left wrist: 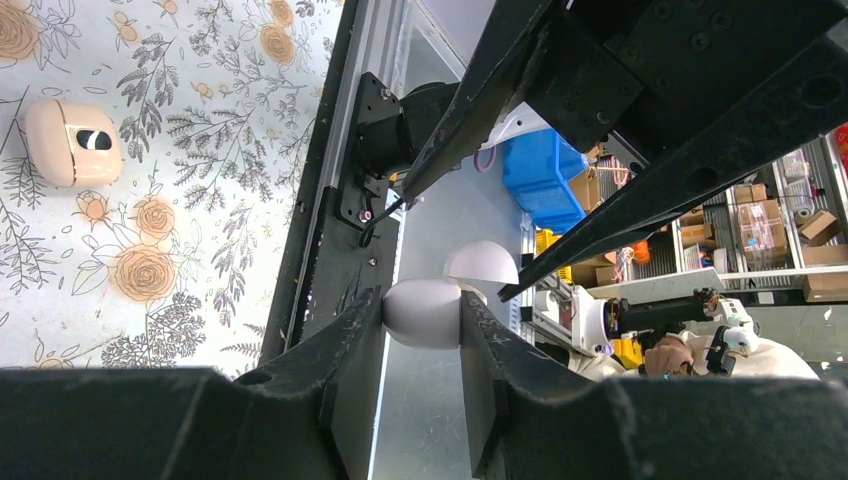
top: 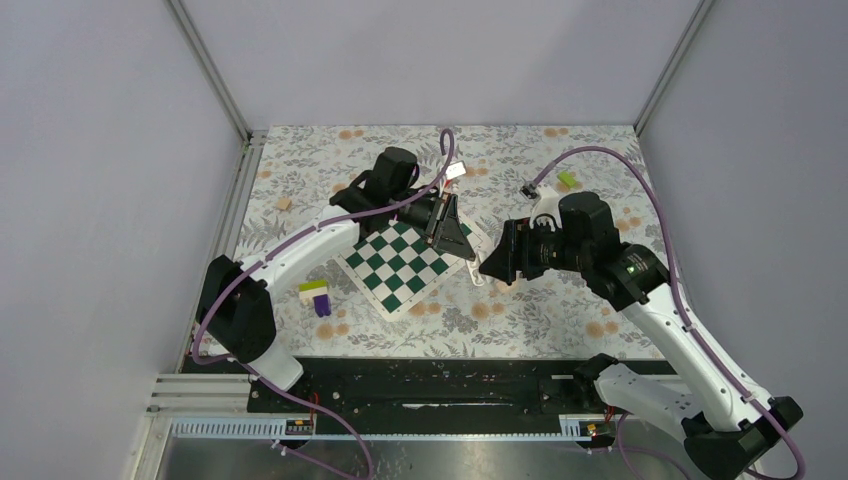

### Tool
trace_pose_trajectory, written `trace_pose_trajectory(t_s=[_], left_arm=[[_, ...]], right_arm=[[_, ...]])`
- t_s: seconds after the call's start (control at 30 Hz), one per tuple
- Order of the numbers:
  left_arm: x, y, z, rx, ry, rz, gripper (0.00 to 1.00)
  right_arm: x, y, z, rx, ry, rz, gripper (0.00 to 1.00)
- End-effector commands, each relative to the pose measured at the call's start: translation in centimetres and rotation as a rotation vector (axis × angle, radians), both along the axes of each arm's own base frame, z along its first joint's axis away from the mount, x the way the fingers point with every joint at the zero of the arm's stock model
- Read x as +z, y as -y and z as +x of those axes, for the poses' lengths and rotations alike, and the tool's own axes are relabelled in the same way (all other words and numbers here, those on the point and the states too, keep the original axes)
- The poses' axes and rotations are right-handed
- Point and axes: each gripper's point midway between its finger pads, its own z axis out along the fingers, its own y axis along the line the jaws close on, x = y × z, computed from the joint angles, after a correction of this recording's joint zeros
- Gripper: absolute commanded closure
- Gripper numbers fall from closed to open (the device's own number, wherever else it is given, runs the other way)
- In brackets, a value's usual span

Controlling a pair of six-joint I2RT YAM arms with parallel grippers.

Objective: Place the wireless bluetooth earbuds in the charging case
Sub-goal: Adjust the earbud with the charging case.

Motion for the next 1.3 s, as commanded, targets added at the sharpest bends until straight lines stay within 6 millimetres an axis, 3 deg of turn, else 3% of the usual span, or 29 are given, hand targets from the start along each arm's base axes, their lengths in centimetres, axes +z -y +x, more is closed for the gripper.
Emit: trace_pose_trajectory(t_s=[0.0, 0.13, 0.23, 0.47, 0.7, 0.83, 0.93, 1.13, 1.27], left_arm=[[2.2, 0.5, -0.1, -0.031, 0.058, -0.063, 1.00], [2.2, 0.4, -0.3, -0.045, 0.061, -0.069, 1.00], [2.1, 0.1, -0.6, -0.059, 0.062, -0.064, 1.00], [1.8, 0.0, -0.7, -0.073, 0.060, -0.051, 1.00], [1.4, -0.3, -1.2, -0.119, 0.063, -0.046, 1.00], [1.4, -0.3, -1.1, -0.127, 0.054, -0.037, 1.00], [1.5, -0.2, -1.0, -0.129, 0.053, -0.040, 1.00], [1.8, -0.1, -1.0, -0.133, 0.056, -0.047, 1.00], [1.9, -0.1, -1.0, -0.133, 0.056, -0.047, 1.00]], right_arm=[[1.5, -0.6, -0.1, 0.038, 0.027, 0.051, 0.35], [2.6, -2.1, -0.9, 0.122, -0.017, 0.195, 0.32], [3.1, -1.8, -0.4, 0.116, -0.055, 0.282, 0.32], [2.0, -1.1, -0.4, 0.097, -0.094, 0.276, 0.32], [3.1, -1.6, -1.9, 0.203, -0.102, 0.375, 0.22], [2.6, -1.8, -2.2, 0.227, -0.128, 0.392, 0.20], [2.1, -1.9, -2.1, 0.228, -0.139, 0.399, 0.22], [1.7, -2.2, -1.6, 0.226, -0.142, 0.423, 0.37], [1.3, -2.2, -1.2, 0.210, -0.152, 0.434, 0.40]])
